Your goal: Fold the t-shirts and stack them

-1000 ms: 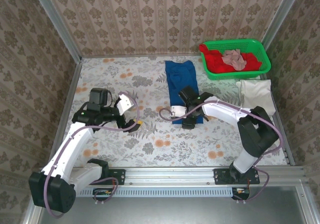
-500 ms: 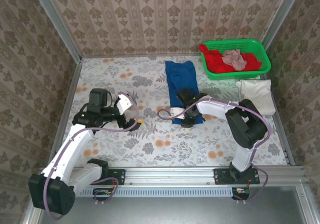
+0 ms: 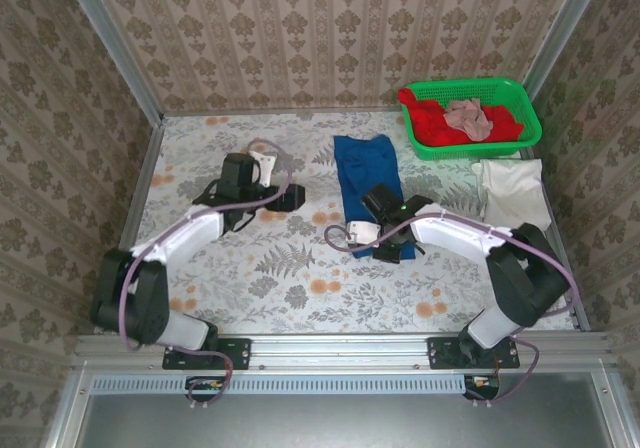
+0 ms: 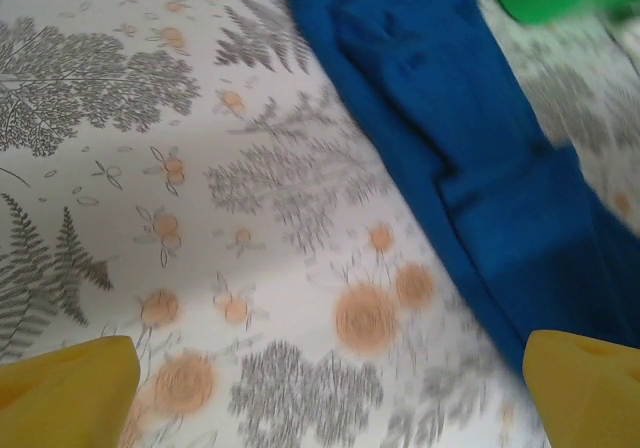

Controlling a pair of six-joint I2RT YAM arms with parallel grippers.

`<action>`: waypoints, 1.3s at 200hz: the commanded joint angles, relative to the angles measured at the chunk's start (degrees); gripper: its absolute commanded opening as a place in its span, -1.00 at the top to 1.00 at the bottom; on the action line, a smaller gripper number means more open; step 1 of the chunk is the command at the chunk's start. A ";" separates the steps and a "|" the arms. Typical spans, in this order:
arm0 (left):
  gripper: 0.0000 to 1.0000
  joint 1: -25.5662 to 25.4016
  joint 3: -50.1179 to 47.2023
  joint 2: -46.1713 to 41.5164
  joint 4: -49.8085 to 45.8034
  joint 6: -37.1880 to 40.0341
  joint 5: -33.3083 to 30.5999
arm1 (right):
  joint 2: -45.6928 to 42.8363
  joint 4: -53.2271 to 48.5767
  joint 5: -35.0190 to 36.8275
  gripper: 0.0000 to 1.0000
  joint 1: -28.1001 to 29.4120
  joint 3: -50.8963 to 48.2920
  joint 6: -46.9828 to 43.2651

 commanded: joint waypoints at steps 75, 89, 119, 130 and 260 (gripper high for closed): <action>-0.34 -7.21 26.04 34.00 -1.18 -31.14 9.70 | -12.83 -10.27 -0.65 1.00 6.42 -3.62 14.68; -0.10 -7.94 27.84 36.64 -1.23 -32.22 11.13 | -12.63 -10.82 -0.27 1.00 6.43 -4.01 14.69; 0.25 -8.79 31.24 40.66 -2.65 -32.99 12.54 | -12.79 -9.93 -0.30 1.00 6.51 -4.78 15.27; 0.35 -8.95 31.88 41.74 -2.50 -33.21 12.96 | -12.63 -9.90 -0.53 1.00 6.52 -4.78 15.36; 1.00 -9.33 38.04 46.64 -15.86 -22.29 15.44 | -14.69 -16.20 -6.53 1.00 6.72 -1.99 14.99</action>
